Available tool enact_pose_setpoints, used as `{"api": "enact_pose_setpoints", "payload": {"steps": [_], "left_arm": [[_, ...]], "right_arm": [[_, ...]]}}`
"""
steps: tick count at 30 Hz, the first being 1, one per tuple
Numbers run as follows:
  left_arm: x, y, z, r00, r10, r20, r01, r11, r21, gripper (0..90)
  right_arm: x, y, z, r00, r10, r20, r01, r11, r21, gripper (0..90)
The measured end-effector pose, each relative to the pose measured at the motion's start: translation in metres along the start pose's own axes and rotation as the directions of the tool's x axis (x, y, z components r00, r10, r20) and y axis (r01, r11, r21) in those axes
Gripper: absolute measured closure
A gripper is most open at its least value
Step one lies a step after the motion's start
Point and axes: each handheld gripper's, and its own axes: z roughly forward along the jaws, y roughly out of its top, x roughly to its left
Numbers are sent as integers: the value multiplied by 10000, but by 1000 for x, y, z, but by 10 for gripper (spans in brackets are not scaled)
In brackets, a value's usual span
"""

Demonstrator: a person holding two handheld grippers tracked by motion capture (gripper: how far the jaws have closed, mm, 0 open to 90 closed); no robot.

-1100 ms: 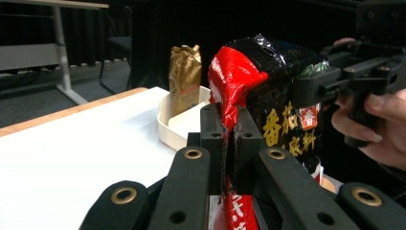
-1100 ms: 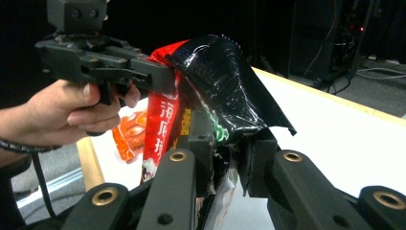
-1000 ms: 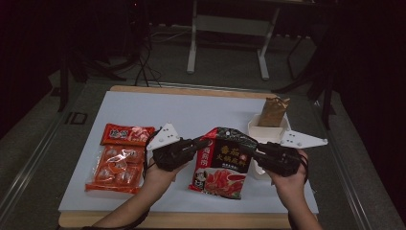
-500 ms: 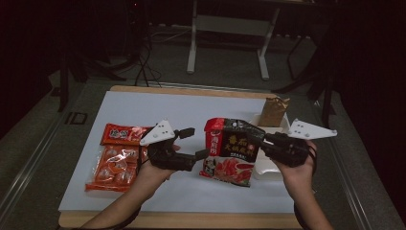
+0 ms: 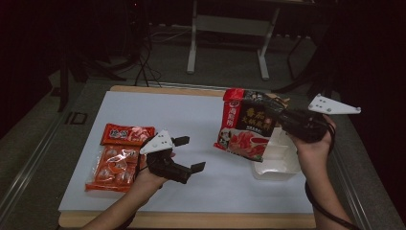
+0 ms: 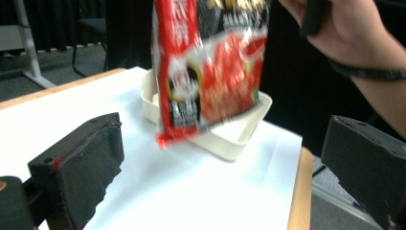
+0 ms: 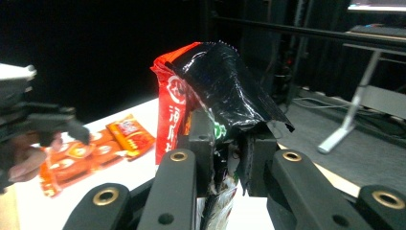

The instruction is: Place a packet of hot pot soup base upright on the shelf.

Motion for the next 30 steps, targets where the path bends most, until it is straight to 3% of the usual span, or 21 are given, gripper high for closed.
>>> {"api": "enact_pose_setpoints", "payload": {"steps": [7, 12, 15, 20, 26, 30], "left_arm": [[2, -20, -1, 10000, -60, 58, 59, 9998, 206, 14], [6, -35, -4, 9983, -564, 159, 560, 9982, 206, 14], [9, -43, -6, 9974, -712, 64, 710, 9971, 288, 14], [12, -54, -8, 9961, -865, -190, 865, 9962, 30, 14], [10, -64, -9, 9990, -100, -433, 95, 9999, -103, 14], [7, -70, -9, 9975, 512, -477, -520, 9985, -148, 14]], "right_arm": [[-27, 7, -5, 9977, 120, 665, -120, 9999, 5, 778], [-45, 6, -9, 9940, 75, 1088, -71, 10000, -43, 778], [-54, 4, -11, 9916, 59, 1293, -60, 10000, 10, 778], [-67, -3, -13, 9900, -35, 1413, 30, 10000, 39, 777], [-79, -10, -17, 9855, -305, 1672, 304, 9995, 32, 776], [-86, -14, -21, 9807, -507, 1888, 502, 9987, 74, 776]]}}
